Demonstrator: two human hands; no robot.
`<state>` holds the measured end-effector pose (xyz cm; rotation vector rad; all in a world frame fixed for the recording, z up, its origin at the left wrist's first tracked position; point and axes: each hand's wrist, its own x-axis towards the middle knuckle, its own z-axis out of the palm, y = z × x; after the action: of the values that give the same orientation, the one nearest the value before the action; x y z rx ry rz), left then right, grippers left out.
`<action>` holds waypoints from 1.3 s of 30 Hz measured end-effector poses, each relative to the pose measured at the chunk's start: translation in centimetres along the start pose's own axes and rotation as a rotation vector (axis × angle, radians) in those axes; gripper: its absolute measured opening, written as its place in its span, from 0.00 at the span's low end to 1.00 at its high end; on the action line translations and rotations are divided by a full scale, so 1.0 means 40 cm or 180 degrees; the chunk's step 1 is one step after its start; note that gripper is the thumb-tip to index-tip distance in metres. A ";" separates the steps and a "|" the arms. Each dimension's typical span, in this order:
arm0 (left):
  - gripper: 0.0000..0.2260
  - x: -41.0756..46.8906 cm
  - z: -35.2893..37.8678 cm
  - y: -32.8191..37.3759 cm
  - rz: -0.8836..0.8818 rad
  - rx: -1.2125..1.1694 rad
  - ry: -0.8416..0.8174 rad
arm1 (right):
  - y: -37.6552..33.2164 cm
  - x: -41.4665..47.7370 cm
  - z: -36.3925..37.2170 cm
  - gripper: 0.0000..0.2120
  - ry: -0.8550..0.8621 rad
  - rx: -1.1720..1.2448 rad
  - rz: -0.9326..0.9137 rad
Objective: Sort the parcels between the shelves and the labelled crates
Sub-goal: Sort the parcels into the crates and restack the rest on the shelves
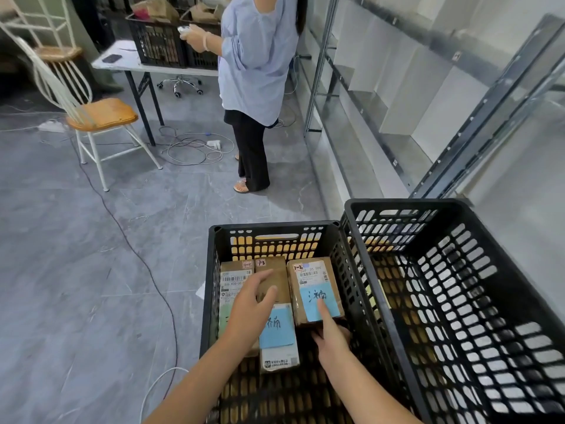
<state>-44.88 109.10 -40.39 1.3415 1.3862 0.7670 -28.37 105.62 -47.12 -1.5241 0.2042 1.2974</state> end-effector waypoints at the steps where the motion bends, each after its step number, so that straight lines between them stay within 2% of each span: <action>1: 0.16 0.002 -0.003 -0.003 -0.0016 -0.0006 -0.0011 | 0.002 0.003 -0.001 0.17 0.0050 -0.0014 0.0013; 7: 0.17 0.009 -0.022 -0.021 -0.0196 0.0014 -0.0017 | -0.039 0.016 0.022 0.19 -0.0121 -0.0237 0.0269; 14: 0.16 0.002 -0.025 -0.032 -0.0184 0.0173 -0.0048 | -0.031 0.045 0.063 0.16 0.0219 -0.0346 0.0299; 23: 0.17 0.009 -0.030 -0.006 0.0068 0.0514 -0.0064 | -0.069 0.057 0.114 0.20 0.0277 -0.0604 0.0488; 27: 0.16 -0.006 -0.025 0.013 0.0118 0.0606 -0.0235 | -0.078 0.030 0.071 0.21 -0.0004 -0.0654 0.0685; 30: 0.16 -0.014 -0.039 0.010 0.0230 0.0803 -0.0479 | -0.069 0.000 0.005 0.30 -0.0430 -0.0503 0.0879; 32: 0.15 -0.019 -0.046 0.007 0.0327 0.0856 -0.0658 | -0.067 -0.023 -0.036 0.35 -0.0553 -0.0734 0.0890; 36: 0.17 -0.020 -0.053 -0.006 0.0486 0.0983 -0.0818 | -0.093 -0.079 -0.072 0.26 -0.0427 -0.1809 0.0242; 39: 0.20 -0.012 -0.051 -0.011 0.0740 0.1298 -0.0893 | -0.118 -0.126 -0.068 0.16 -0.0334 -0.2586 -0.0723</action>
<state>-47.00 108.98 -40.10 1.8755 1.2122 0.4307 -25.42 103.08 -40.82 -2.0589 -0.6221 1.3369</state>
